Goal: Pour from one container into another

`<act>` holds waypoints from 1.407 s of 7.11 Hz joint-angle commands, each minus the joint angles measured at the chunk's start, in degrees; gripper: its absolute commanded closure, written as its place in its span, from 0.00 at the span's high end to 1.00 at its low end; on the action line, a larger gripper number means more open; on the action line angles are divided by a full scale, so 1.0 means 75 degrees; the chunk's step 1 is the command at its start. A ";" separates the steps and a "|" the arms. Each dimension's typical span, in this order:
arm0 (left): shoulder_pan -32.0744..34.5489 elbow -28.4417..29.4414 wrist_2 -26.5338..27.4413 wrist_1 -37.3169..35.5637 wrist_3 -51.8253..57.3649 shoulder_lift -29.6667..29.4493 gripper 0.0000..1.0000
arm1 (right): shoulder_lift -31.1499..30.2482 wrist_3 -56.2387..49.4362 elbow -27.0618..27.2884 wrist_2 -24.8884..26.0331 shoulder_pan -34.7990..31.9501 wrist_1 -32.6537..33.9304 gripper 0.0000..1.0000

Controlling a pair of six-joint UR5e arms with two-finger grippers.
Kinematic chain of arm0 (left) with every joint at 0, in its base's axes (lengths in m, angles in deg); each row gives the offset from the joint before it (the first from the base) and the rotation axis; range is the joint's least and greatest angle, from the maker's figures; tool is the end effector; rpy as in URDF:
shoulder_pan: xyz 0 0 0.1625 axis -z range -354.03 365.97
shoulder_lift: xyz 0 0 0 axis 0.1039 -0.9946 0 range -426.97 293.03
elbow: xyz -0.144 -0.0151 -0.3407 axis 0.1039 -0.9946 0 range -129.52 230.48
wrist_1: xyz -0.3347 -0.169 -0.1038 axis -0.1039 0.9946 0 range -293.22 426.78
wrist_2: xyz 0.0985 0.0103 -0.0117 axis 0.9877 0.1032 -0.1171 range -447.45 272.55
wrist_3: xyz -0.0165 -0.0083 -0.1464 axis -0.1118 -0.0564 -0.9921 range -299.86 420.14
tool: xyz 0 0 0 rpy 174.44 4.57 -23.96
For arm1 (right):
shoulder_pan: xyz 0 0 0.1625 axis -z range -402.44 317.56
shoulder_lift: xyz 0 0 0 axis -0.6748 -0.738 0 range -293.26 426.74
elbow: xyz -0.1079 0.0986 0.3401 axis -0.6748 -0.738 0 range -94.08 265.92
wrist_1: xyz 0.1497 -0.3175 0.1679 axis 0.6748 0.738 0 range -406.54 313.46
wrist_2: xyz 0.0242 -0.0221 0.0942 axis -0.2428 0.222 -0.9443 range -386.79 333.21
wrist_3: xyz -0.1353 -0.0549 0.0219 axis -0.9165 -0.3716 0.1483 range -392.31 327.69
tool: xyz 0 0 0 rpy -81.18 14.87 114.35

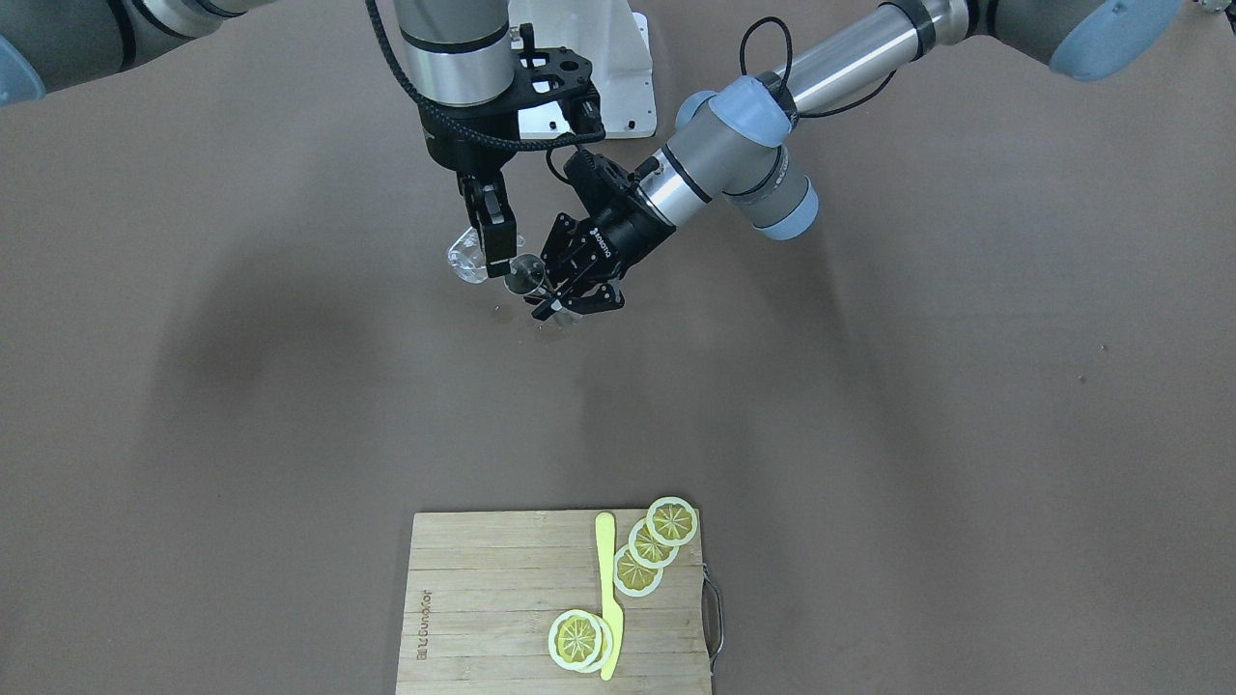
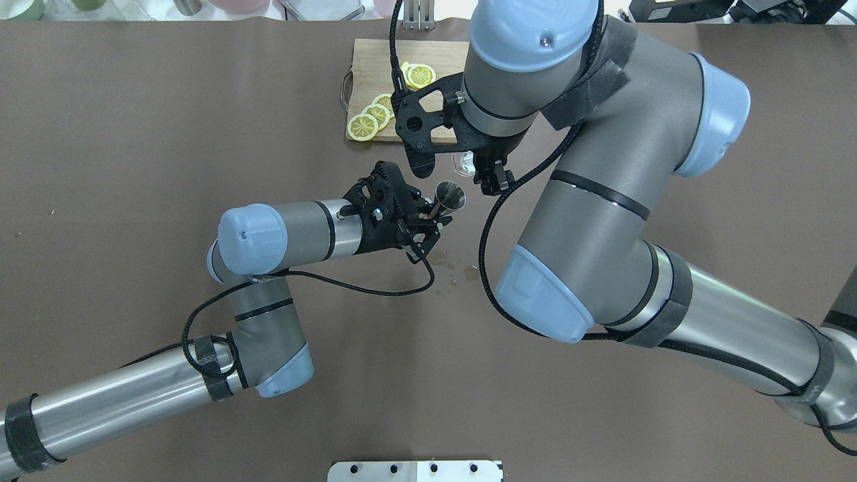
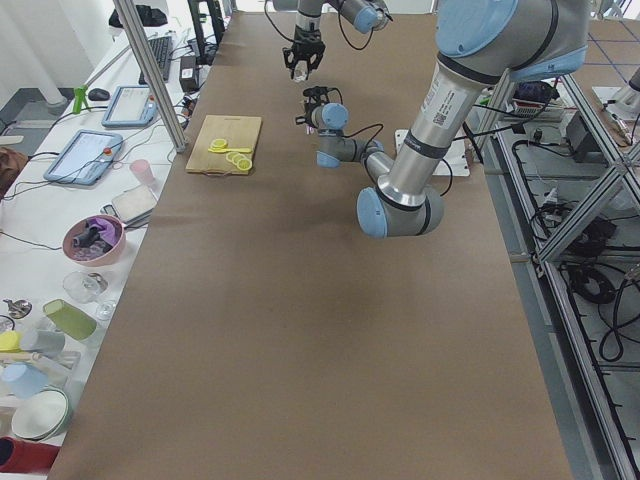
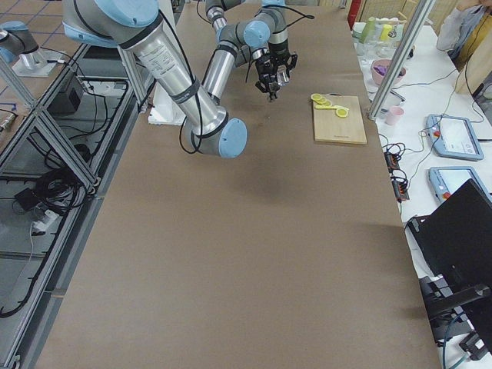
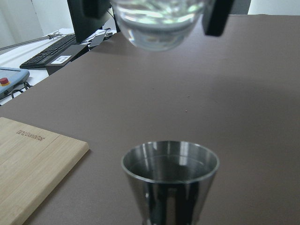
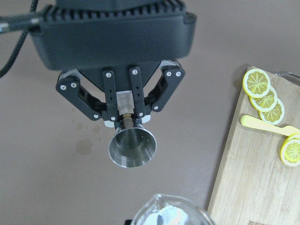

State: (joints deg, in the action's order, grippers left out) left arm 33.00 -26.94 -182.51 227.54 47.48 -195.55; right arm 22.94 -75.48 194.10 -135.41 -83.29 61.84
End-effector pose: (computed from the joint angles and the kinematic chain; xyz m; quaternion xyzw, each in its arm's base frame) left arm 0.5631 -0.4225 0.1754 0.5720 0.4810 0.3119 0.5867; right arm -0.3938 -0.4544 0.1145 0.3772 -0.1688 -0.6990 0.5837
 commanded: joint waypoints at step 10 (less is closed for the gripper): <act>0.1912 -0.0048 -0.0051 0.0770 -0.0069 0.1262 0.00 | -0.4247 -0.0068 -0.0522 -0.3772 -0.3233 -0.5198 0.00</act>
State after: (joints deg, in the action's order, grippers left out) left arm 44.37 -27.43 -182.69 231.28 47.02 -189.07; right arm -6.07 -76.06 193.22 -160.63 -104.83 28.80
